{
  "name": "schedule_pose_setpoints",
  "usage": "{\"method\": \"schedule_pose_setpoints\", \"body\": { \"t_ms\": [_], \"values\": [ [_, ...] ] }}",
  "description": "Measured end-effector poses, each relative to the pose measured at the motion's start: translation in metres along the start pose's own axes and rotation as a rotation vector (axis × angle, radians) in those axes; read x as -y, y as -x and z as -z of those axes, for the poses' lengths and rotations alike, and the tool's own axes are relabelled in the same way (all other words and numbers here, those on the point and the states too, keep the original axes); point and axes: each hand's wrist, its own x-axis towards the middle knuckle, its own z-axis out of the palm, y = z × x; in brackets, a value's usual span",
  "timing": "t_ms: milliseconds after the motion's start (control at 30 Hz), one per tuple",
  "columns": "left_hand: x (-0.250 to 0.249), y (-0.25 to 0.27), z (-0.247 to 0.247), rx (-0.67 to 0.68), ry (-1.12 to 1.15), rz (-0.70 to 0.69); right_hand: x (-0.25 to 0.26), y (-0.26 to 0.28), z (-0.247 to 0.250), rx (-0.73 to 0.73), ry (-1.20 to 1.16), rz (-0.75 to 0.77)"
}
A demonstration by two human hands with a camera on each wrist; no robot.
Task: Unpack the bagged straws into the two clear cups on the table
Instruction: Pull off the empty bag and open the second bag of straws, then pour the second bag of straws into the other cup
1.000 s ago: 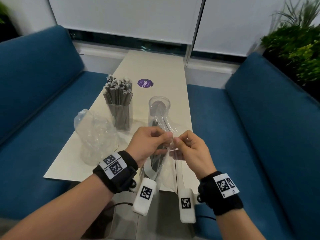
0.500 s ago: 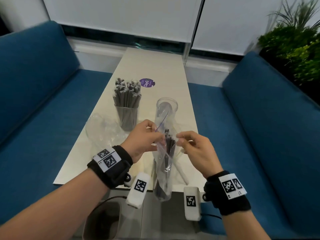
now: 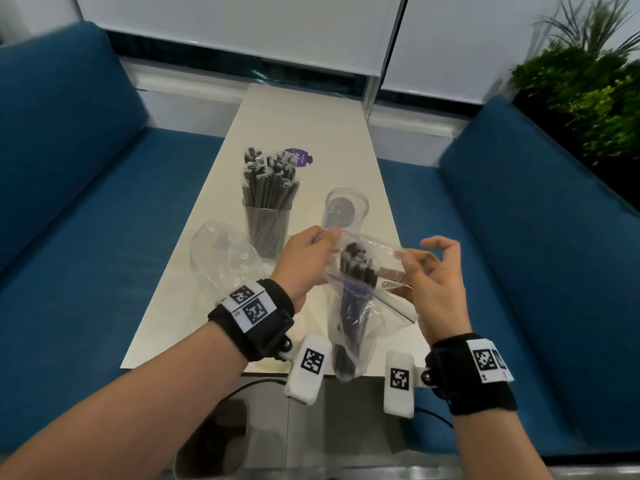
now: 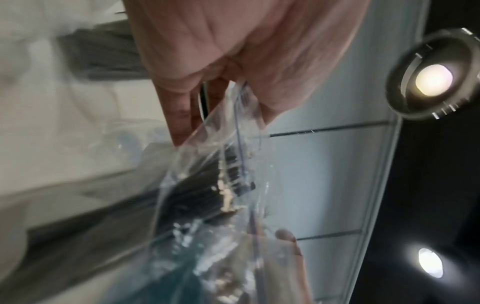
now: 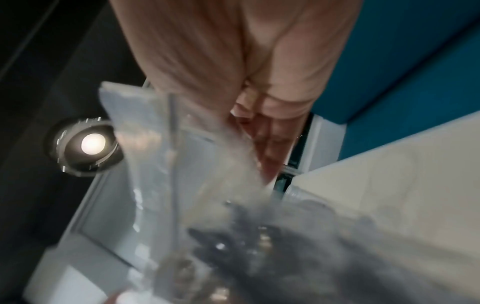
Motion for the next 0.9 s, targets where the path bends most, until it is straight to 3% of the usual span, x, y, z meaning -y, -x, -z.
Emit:
{"method": "schedule_pose_setpoints", "body": {
  "t_ms": [133,300,467,533,700,800,900],
  "values": [
    [-0.007,-0.006,-0.002,0.055,0.204,0.141,-0.012,-0.014,0.008,0.146,0.473,0.276],
    [-0.008,-0.018,-0.018,-0.044,0.122,0.095,0.005,-0.031,0.019,0.348,0.742,0.275],
    [-0.012,-0.024,-0.022,0.051,-0.146,-0.052,0.010,-0.048,0.031,0.476,0.842,0.294],
    [-0.011,-0.024,-0.024,0.064,-0.173,-0.092,0.010,-0.055,0.035,0.501,0.841,0.275],
    [-0.006,-0.029,-0.035,-0.023,-0.015,-0.036,0.016,-0.061,0.045,0.659,0.663,-0.018],
    [-0.008,-0.029,-0.040,-0.054,0.105,0.038,0.012,-0.059,0.045,0.733,0.599,-0.002],
    [-0.005,-0.032,-0.042,-0.080,0.235,0.089,0.003,-0.066,0.044,0.633,0.529,0.087]
  ]
}}
